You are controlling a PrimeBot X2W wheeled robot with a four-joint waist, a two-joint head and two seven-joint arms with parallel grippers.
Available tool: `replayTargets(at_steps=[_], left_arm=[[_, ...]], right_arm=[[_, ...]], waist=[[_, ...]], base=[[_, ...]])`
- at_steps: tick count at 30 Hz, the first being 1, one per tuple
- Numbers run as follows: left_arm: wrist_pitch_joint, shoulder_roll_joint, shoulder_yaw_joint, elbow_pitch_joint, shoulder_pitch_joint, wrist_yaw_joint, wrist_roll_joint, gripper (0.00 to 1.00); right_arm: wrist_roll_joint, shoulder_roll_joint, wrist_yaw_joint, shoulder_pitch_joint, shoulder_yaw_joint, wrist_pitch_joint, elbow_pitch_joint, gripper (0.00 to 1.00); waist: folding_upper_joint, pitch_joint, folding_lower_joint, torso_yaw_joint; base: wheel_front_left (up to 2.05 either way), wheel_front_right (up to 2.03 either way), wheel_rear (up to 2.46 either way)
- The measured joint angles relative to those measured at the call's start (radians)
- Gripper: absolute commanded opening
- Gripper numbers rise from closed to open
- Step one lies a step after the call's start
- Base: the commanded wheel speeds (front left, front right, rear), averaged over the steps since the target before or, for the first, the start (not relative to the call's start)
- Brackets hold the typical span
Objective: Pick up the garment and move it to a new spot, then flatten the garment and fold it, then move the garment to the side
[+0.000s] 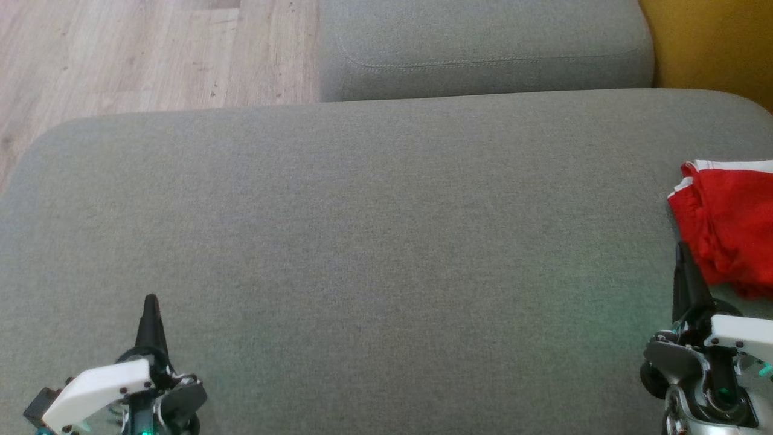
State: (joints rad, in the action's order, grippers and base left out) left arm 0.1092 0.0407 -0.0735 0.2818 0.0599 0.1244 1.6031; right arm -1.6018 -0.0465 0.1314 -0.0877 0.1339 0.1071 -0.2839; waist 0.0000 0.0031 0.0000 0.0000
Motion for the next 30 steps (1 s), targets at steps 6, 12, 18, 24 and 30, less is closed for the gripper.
replayTargets(at_steps=[6,12,18,24,30], left_arm=[[0.0,0.0,0.0,0.0,0.0,0.0,0.0,0.0],[0.0,0.0,0.0,0.0,0.0,0.0,0.0,0.0],[0.0,0.0,0.0,0.0,0.0,0.0,0.0,0.0],[0.0,0.0,0.0,0.0,0.0,0.0,0.0,0.0],[0.0,0.0,0.0,0.0,0.0,0.0,0.0,0.0]], right_arm=[[0.0,0.0,0.0,0.0,0.0,0.0,0.0,0.0],[0.0,0.0,0.0,0.0,0.0,0.0,0.0,0.0],[0.0,0.0,0.0,0.0,0.0,0.0,0.0,0.0],[0.0,0.0,0.0,0.0,0.0,0.0,0.0,0.0],[0.0,0.0,0.0,0.0,0.0,0.0,0.0,0.0]], waist=[[0.0,0.0,0.0,0.0],[0.0,0.0,0.0,0.0],[0.0,0.0,0.0,0.0],[0.0,0.0,0.0,0.0],[0.0,0.0,0.0,0.0]], base=[[0.0,0.0,0.0],[0.0,0.0,0.0],[0.0,0.0,0.0],[0.0,0.0,0.0],[0.0,0.0,0.0]])
